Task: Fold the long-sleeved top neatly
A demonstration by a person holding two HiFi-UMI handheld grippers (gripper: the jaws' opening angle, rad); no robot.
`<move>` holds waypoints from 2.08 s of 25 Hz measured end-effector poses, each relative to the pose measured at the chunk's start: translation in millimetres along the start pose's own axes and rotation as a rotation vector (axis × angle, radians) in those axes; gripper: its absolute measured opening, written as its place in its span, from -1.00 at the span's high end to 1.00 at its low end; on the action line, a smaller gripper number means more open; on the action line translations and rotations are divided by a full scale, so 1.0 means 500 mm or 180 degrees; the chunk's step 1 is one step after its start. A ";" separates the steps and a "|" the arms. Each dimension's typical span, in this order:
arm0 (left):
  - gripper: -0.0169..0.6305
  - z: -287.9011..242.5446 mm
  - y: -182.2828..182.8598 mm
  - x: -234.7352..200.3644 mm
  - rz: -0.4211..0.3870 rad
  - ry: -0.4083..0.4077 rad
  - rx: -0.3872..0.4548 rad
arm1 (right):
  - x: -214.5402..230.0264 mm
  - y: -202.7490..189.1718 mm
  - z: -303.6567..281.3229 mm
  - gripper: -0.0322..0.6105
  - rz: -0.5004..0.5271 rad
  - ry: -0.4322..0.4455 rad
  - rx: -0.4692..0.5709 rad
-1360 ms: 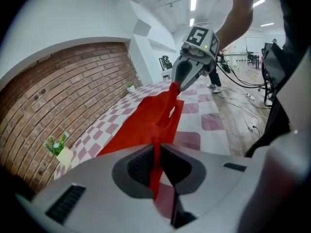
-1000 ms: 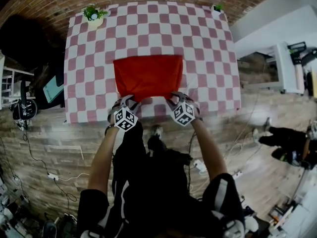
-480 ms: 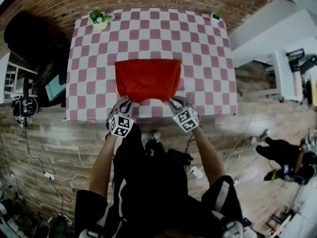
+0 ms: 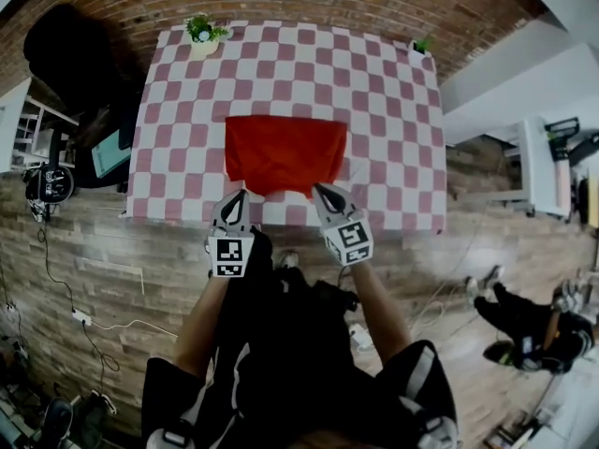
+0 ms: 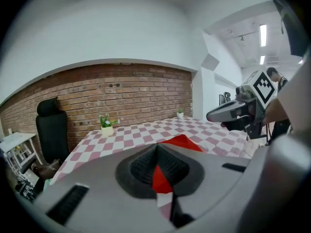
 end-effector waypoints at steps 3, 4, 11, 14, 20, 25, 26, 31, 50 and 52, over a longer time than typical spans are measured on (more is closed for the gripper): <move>0.93 -0.015 0.002 -0.021 0.0050 0.0022 -0.0027 | 0.010 0.030 -0.036 0.88 0.0104 0.0017 -0.0049; 0.93 -0.024 0.001 -0.030 0.0088 0.0034 -0.0046 | 0.017 0.042 -0.051 0.88 0.0132 0.0016 -0.0069; 0.93 -0.089 -0.003 -0.116 0.0397 0.0015 -0.0163 | 0.040 0.139 -0.189 0.88 0.0419 0.0159 -0.0199; 0.93 -0.109 -0.004 -0.141 0.0530 -0.0072 -0.0227 | 0.044 0.179 -0.243 0.88 0.0526 0.0268 -0.0251; 0.89 -0.135 -0.019 -0.156 0.0910 -0.0129 -0.0327 | 0.034 0.228 -0.359 0.87 0.0823 0.0766 -0.0554; 0.19 -0.179 -0.055 -0.144 0.1105 -0.0091 -0.0722 | 0.030 0.225 -0.473 0.65 0.1090 0.1288 -0.0732; 0.16 -0.185 -0.065 -0.138 0.1147 -0.0053 -0.0800 | 0.028 0.222 -0.495 0.58 0.1191 0.1395 -0.0821; 0.09 -0.217 -0.143 -0.122 0.1486 0.0083 -0.1191 | 0.016 0.203 -0.608 0.45 0.1661 0.1936 -0.1360; 0.09 -0.278 -0.256 -0.169 0.1851 -0.0113 -0.1588 | -0.017 0.023 -0.842 0.42 0.1879 0.2824 -0.2761; 0.31 -0.279 -0.258 -0.172 0.1824 -0.0198 -0.1575 | -0.013 0.007 -0.845 0.61 0.1846 0.2808 -0.2795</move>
Point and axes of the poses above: the fingertips, and each gripper's own axes: z backward along the fingers, x to its right, y out of its top, the point moved 9 cm from there along z, backward along the fingers, and after that the axes turned 4 degrees about -y, right-handed, at the moved point
